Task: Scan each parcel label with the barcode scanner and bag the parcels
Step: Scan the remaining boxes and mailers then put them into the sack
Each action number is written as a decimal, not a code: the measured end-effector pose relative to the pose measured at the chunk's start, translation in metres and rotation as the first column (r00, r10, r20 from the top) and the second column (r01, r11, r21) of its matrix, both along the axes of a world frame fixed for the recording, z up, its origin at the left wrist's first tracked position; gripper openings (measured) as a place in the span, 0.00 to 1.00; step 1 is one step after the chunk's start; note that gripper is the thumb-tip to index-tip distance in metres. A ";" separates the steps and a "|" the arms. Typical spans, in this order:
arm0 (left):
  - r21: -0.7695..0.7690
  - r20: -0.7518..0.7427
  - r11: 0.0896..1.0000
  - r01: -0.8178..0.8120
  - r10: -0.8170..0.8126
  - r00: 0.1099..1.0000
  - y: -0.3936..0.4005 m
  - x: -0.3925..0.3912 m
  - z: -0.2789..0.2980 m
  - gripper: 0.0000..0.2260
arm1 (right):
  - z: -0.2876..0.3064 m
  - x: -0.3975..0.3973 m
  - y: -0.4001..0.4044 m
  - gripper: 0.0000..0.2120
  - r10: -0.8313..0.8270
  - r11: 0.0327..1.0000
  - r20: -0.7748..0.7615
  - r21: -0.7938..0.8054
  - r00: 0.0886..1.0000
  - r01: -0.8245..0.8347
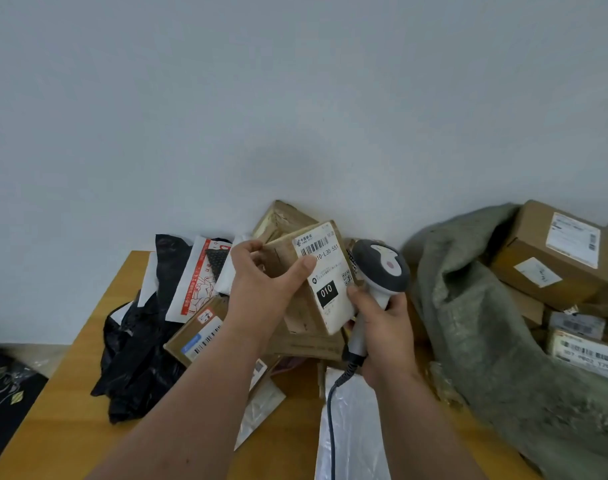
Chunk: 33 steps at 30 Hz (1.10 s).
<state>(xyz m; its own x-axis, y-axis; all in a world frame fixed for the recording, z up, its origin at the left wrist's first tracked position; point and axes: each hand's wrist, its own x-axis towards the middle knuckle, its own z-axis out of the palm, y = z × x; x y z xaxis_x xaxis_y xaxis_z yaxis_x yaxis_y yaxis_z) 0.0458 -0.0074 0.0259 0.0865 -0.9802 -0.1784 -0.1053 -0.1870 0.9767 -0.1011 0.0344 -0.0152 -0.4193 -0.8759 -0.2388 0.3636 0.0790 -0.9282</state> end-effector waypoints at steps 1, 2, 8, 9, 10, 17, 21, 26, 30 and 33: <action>0.004 0.009 1.000 0.027 -0.027 1.000 0.002 0.003 0.000 0.35 | -0.001 0.003 0.003 0.17 -0.015 1.000 -0.013 0.006 1.000 0.015; 0.023 0.011 0.997 0.073 -0.073 0.997 0.005 0.005 0.000 0.38 | -0.002 0.005 0.005 0.17 -0.030 1.000 -0.024 0.010 0.999 0.030; 0.197 0.016 0.930 0.309 -0.318 0.948 0.021 0.020 -0.009 0.55 | 0.000 0.013 0.020 0.15 -0.062 0.997 -0.077 0.034 0.995 0.065; 0.197 0.009 0.930 0.311 -0.319 0.948 0.022 0.021 -0.010 0.55 | 0.001 0.015 0.023 0.15 -0.065 0.997 -0.067 0.038 0.996 0.067; 0.192 0.001 0.933 0.304 -0.310 0.951 0.024 0.022 -0.011 0.55 | 0.002 0.016 0.027 0.15 -0.069 0.997 -0.053 0.038 0.996 0.071; 0.109 0.064 0.978 0.178 -0.185 0.981 0.031 0.034 -0.019 0.55 | 0.013 0.018 0.046 0.06 -0.114 0.993 -0.172 0.017 0.978 0.119; 0.081 0.094 0.987 0.141 -0.148 0.985 0.041 0.040 -0.014 0.45 | 0.023 0.021 0.056 0.03 -0.026 1.000 -0.163 0.005 0.986 0.027; 0.053 0.154 0.992 0.117 -0.124 0.980 0.046 0.041 -0.012 0.43 | 0.029 0.024 0.064 0.06 0.093 0.995 -0.201 0.043 0.975 -0.086; 0.045 0.197 0.991 0.123 -0.130 0.972 0.048 0.030 -0.009 0.42 | 0.035 0.016 0.071 0.05 0.138 0.990 -0.216 0.052 0.967 -0.130; 0.035 0.223 0.995 0.096 -0.101 0.969 0.052 0.014 -0.010 0.42 | 0.038 0.001 0.074 0.04 0.170 0.985 -0.218 0.052 0.961 -0.162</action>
